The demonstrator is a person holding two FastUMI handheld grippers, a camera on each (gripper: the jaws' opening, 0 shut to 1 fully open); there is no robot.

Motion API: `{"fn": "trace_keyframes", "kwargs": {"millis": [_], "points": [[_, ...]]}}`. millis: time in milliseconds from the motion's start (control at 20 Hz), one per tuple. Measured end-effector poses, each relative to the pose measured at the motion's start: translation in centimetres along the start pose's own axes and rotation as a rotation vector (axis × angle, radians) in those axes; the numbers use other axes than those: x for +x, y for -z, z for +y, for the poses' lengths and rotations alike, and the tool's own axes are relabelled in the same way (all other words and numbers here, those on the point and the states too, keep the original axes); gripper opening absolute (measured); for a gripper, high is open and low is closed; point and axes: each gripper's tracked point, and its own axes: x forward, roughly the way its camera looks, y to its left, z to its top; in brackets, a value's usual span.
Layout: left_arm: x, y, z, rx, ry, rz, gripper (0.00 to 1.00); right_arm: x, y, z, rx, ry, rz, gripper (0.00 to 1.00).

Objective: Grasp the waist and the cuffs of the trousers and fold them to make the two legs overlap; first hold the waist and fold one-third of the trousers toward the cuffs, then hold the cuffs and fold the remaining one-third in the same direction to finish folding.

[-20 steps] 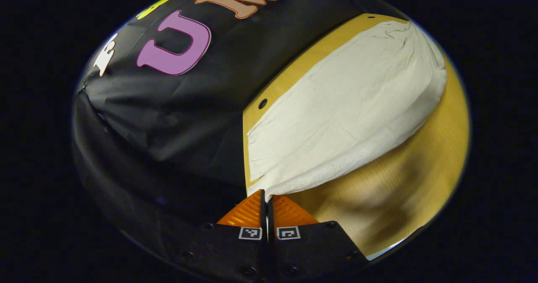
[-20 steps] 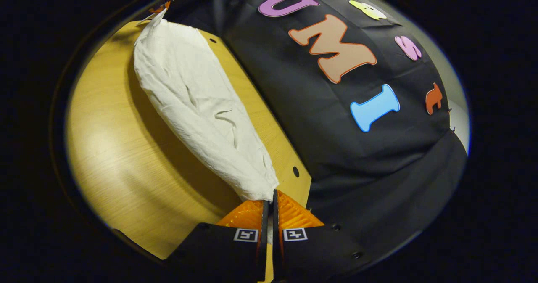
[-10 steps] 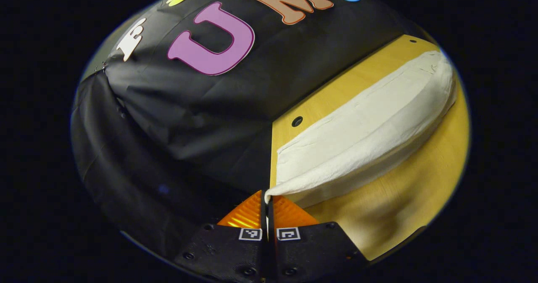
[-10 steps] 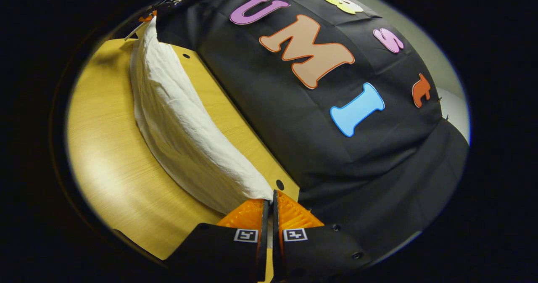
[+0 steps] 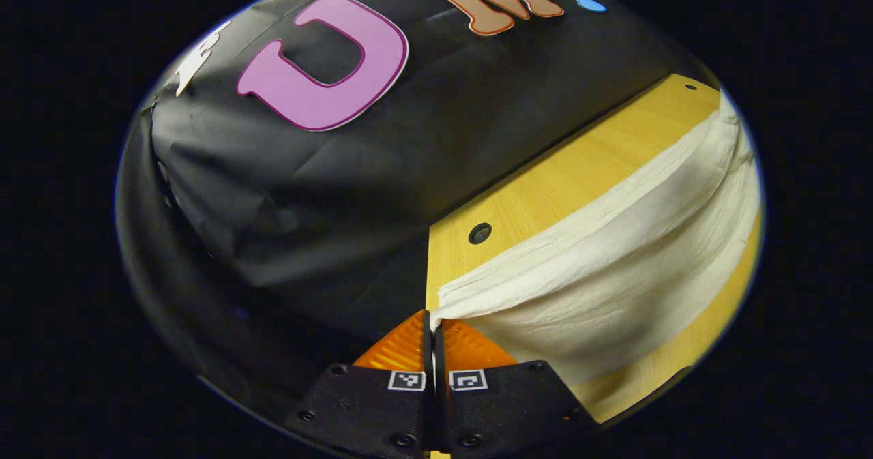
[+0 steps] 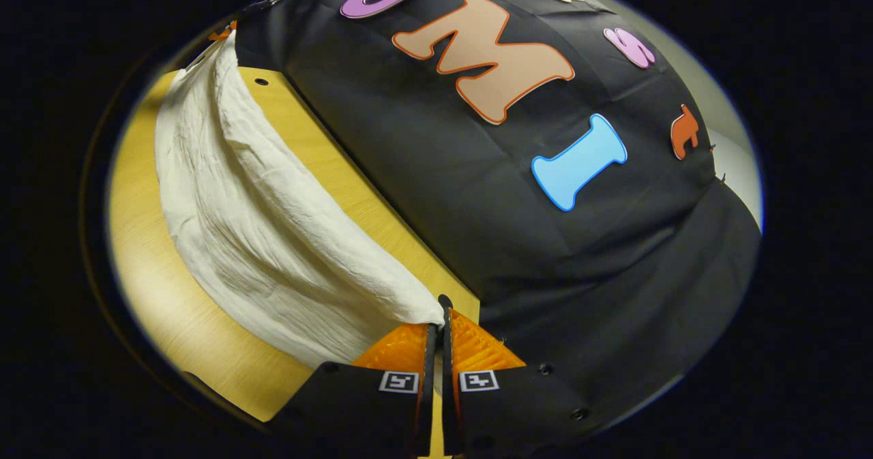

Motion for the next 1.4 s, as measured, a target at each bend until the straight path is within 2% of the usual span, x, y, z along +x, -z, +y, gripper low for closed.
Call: {"fn": "trace_keyframes", "kwargs": {"millis": [200,400,600,700,800,850,1050,1300,1400], "points": [[3.3,1.5,-2.9,-0.023,0.056,0.044,0.00,4.4,0.1,2.3,0.012,-0.002,0.047,0.10],[6.2,2.2,-6.0,-0.041,0.108,0.065,0.00,8.5,1.8,6.0,0.041,-0.038,0.126,0.08],[8.0,2.5,-7.7,-0.047,0.123,0.071,0.00,10.3,3.0,7.1,0.067,-0.056,0.177,0.10],[7.0,1.8,-9.2,-0.102,0.175,0.060,0.50,9.9,2.6,7.3,0.139,-0.066,0.155,0.55],[4.8,0.1,-9.1,-0.173,0.161,0.020,1.00,8.8,2.0,5.8,0.225,-0.047,0.120,1.00],[3.9,-0.9,-9.2,-0.215,0.162,-0.004,0.96,8.2,1.7,5.3,0.278,-0.038,0.109,1.00],[-0.8,-6.1,-9.3,-0.339,0.213,-0.116,0.96,5.7,1.9,2.8,0.505,-0.041,0.067,0.97],[-3.9,-10.4,-8.5,-0.382,0.227,-0.256,0.95,3.9,5.9,1.3,0.706,-0.022,0.108,1.00],[-4.9,-11.3,-9.0,-0.394,0.240,-0.286,0.95,3.8,7.8,1.4,0.770,-0.022,0.142,0.97]]}}
